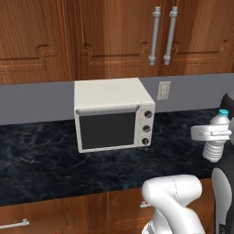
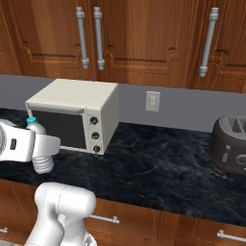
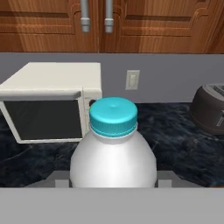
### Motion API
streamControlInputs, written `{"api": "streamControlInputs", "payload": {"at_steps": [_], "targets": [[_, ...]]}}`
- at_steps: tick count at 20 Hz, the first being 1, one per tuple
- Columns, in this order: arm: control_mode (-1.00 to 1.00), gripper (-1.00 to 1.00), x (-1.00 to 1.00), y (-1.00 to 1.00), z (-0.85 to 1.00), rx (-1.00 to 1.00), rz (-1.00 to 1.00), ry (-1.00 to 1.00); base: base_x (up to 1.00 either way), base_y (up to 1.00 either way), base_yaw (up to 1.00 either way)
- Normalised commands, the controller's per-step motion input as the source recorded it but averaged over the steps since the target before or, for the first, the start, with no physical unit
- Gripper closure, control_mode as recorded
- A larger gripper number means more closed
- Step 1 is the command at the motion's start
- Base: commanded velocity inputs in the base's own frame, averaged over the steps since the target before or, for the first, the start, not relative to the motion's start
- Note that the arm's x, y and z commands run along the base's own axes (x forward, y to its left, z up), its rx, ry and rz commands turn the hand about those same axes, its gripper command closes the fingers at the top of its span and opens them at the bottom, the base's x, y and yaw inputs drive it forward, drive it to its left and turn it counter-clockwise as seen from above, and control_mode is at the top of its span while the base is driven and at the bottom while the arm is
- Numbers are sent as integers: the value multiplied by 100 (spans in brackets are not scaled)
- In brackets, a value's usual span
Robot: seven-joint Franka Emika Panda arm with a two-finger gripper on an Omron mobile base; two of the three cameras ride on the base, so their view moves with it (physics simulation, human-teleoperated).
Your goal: Take the bottled waters from the counter and place them in the freezer to freeze. Close the freezer door after placing the bottles.
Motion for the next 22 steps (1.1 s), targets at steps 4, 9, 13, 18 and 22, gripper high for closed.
{"api": "streamControlInputs", "payload": {"at_steps": [4, 9, 13, 18, 22], "targets": [[100, 100, 0, 0, 0, 0, 0, 0, -15, 26, 20], [100, 100, 0, 0, 0, 0, 0, 0, -30, 26, 33], [100, 100, 0, 0, 0, 0, 0, 0, -28, 28, 41], [100, 100, 0, 0, 0, 0, 0, 0, -27, 42, 42], [100, 100, 0, 0, 0, 0, 0, 0, -11, 51, 47]]}}
